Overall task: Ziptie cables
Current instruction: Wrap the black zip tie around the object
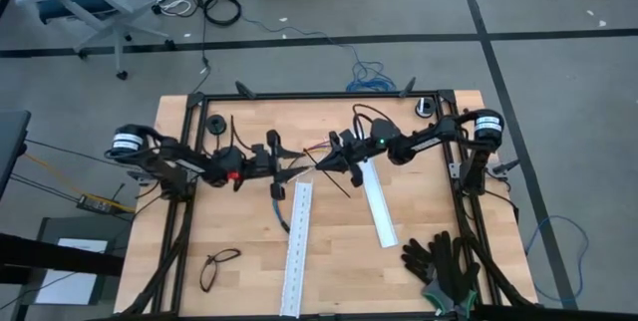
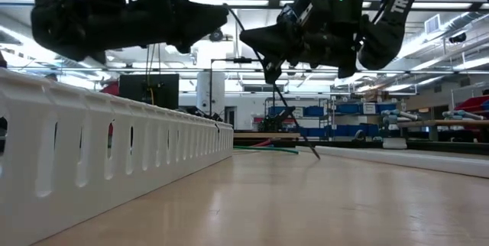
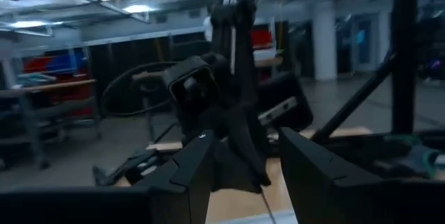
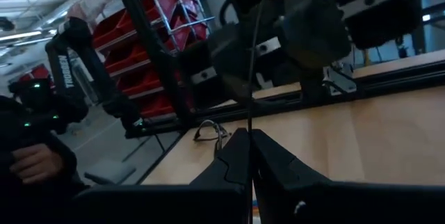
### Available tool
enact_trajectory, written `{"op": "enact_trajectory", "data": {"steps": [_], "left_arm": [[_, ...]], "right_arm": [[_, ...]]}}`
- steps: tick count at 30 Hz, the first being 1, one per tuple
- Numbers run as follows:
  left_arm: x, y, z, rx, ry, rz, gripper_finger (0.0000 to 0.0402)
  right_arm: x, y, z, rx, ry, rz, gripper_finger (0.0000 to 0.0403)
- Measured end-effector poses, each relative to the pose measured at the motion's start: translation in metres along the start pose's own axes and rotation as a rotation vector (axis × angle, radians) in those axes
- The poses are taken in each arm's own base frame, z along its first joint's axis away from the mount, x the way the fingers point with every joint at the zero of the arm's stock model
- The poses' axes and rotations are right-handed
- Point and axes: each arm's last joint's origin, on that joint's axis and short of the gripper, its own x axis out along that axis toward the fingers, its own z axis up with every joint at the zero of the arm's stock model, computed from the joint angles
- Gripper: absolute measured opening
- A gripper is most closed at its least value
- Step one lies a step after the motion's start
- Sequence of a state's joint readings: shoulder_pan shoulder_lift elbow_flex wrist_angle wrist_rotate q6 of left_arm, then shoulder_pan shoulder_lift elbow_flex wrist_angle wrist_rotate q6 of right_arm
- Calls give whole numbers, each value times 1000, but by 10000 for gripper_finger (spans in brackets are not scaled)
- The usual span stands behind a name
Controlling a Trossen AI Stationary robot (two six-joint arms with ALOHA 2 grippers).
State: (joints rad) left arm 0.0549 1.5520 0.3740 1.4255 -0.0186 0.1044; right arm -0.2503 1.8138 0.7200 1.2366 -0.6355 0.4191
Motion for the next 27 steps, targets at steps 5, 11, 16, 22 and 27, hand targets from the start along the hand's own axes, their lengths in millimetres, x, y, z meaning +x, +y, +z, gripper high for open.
{"op": "enact_trajectory", "data": {"steps": [5, 11, 16, 22, 27], "left_arm": [[6, 17, -8, -55, -35, -81, 135], [27, 30, -13, -73, -45, -214, 127], [37, 44, -17, -100, -47, -252, 106], [38, 55, -15, -112, -55, -277, 83], [37, 57, -15, -135, -44, -298, 74]], "right_arm": [[-4, -4, 2, 0, 9, 17, 0], [-10, -11, 5, 1, 16, 24, 0], [-11, -12, 6, 15, 22, 38, 0], [-12, -12, 5, 16, 29, 52, 0], [-12, -12, 5, 16, 29, 53, 0]]}}
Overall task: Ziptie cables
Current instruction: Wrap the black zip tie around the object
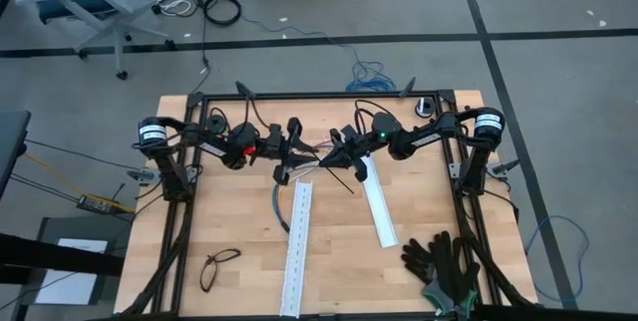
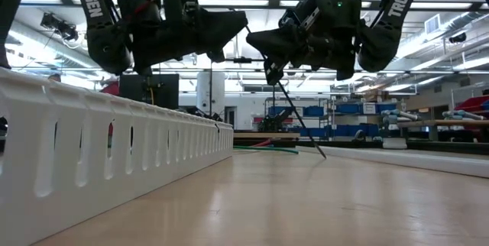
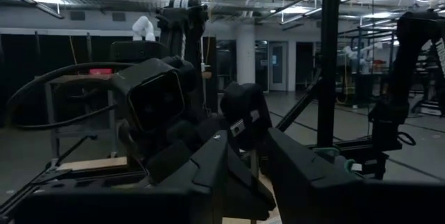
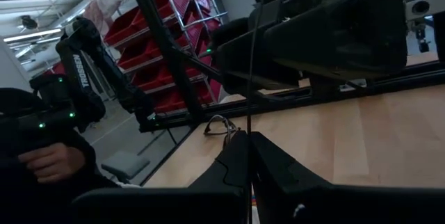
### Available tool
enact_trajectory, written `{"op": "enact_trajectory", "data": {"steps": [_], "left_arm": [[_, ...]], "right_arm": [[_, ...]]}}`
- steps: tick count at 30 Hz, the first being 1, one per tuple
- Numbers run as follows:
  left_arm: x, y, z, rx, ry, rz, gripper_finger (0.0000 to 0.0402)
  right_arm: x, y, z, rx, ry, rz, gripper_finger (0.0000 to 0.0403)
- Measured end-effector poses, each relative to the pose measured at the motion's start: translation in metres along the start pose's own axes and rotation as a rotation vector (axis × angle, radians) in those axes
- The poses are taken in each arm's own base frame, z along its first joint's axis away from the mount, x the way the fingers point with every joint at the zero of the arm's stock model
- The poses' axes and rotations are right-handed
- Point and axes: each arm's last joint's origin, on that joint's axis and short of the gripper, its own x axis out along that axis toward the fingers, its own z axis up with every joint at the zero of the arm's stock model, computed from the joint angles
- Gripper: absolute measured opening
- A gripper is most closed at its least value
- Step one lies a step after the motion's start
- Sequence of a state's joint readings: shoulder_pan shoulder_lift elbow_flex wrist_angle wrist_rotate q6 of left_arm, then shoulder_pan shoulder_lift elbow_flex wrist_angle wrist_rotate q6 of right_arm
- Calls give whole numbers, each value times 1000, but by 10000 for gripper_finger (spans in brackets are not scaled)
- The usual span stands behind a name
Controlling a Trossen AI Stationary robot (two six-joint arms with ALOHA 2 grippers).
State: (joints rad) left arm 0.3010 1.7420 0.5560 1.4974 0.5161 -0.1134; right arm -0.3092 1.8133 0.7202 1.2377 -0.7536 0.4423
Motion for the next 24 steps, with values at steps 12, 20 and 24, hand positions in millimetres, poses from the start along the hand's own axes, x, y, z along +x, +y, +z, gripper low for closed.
{"op": "enact_trajectory", "data": {"steps": [12, 20, 24], "left_arm": [[0, -1, 0, 29, 4, -47, 56], [-2, 2, -1, 55, 22, -57, 3], [-2, 2, -2, 53, 27, -65, 0]], "right_arm": [[0, 0, 0, 3, 4, 10, 1], [0, 1, 0, 7, 5, 18, 0], [0, 1, 0, 7, 6, 18, 0]]}}
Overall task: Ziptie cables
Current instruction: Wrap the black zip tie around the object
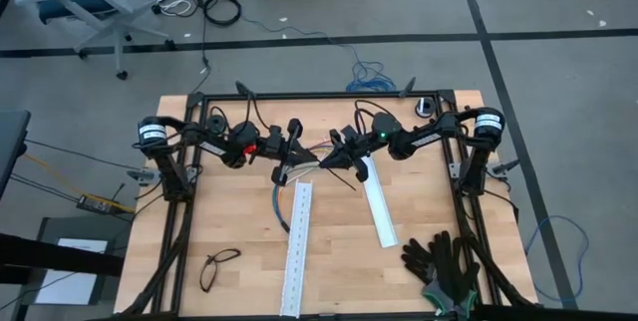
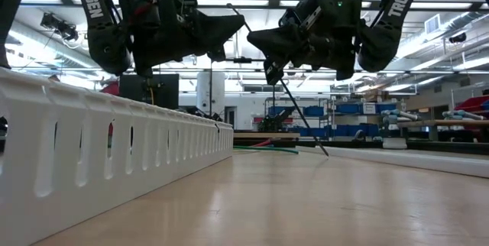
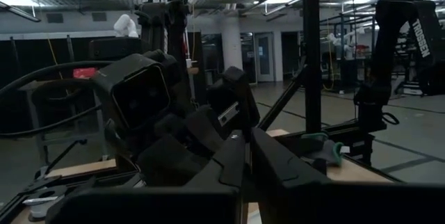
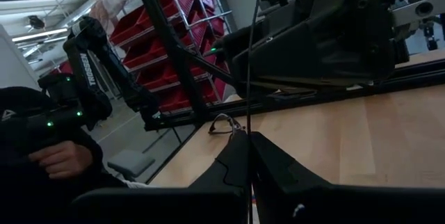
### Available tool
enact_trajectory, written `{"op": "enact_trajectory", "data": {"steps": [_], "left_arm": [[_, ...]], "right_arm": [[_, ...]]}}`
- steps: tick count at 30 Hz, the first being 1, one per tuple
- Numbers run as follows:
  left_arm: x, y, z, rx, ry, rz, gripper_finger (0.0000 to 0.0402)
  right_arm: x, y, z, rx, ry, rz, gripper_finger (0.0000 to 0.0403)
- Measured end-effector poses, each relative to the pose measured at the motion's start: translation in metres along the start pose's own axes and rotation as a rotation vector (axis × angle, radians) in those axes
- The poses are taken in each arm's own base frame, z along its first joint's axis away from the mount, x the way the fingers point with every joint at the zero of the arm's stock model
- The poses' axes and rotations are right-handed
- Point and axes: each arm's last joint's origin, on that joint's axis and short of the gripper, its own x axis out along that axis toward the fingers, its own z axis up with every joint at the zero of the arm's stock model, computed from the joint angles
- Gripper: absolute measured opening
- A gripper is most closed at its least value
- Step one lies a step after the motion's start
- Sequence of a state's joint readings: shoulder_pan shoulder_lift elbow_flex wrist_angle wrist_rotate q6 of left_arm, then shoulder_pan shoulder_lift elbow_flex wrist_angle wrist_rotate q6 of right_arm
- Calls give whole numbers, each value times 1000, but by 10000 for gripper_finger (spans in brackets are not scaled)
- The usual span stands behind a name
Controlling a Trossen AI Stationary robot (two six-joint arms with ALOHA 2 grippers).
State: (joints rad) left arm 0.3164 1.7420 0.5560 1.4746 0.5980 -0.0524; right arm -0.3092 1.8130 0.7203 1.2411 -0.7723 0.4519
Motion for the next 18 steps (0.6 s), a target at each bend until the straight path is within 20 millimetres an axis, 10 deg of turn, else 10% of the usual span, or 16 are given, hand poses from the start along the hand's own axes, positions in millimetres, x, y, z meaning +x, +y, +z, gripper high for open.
{"op": "enact_trajectory", "data": {"steps": [18], "left_arm": [[8, 4, 6, -18, -22, 19, 2]], "right_arm": [[0, 0, 0, 2, 0, 1, 0]]}}
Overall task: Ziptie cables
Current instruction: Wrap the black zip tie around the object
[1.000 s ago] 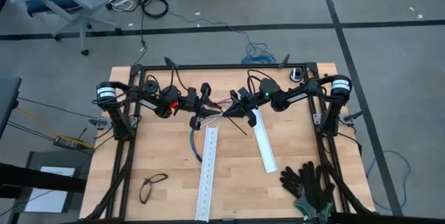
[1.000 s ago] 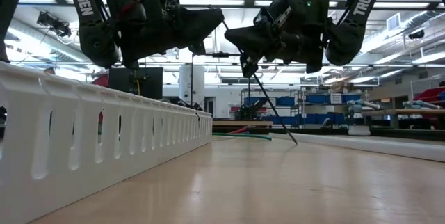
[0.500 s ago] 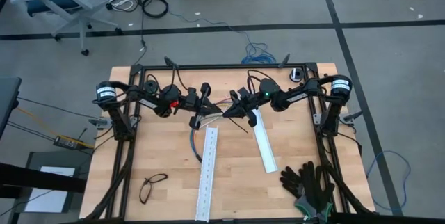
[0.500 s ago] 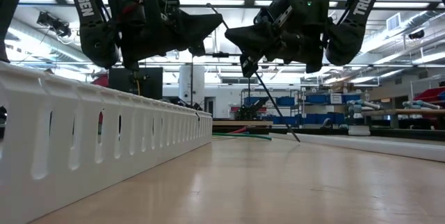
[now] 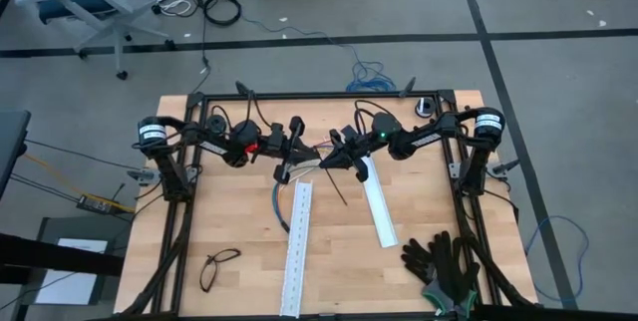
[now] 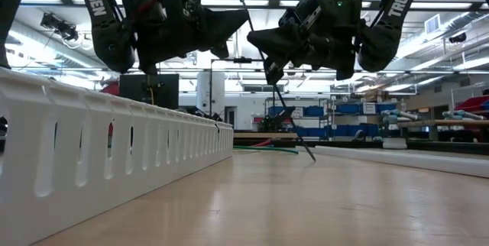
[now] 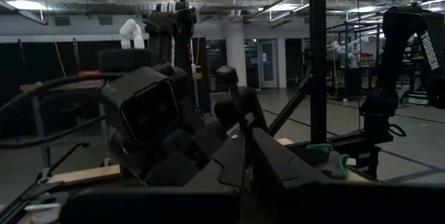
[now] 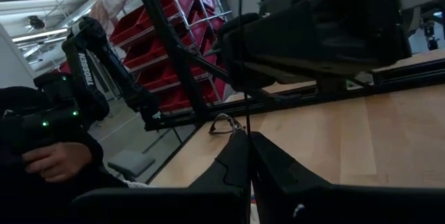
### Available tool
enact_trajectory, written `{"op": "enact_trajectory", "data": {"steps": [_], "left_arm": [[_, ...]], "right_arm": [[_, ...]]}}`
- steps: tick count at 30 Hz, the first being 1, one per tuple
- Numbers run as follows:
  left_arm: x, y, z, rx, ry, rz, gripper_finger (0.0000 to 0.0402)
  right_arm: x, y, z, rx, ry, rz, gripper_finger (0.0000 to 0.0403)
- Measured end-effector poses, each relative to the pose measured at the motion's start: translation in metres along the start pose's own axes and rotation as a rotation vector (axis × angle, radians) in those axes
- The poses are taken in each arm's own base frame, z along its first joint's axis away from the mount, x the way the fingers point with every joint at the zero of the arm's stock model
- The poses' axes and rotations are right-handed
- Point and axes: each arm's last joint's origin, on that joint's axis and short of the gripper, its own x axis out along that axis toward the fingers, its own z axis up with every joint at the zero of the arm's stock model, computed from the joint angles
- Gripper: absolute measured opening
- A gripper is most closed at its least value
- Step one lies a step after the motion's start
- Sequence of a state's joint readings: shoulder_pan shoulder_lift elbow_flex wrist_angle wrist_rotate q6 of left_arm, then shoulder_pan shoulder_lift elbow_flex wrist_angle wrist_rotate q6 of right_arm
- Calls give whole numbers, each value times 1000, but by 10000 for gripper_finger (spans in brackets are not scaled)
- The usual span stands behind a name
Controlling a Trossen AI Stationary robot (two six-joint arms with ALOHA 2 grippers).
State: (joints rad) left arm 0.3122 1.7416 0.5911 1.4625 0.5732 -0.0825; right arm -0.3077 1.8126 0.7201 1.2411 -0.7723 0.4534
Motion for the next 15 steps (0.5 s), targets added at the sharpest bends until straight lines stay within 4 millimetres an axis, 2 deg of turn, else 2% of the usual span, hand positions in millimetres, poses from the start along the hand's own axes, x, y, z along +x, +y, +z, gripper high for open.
{"op": "enact_trajectory", "data": {"steps": [15], "left_arm": [[1, 0, -3, -69, 34, -39, 93]], "right_arm": [[0, 0, 0, -1, 5, 9, 0]]}}
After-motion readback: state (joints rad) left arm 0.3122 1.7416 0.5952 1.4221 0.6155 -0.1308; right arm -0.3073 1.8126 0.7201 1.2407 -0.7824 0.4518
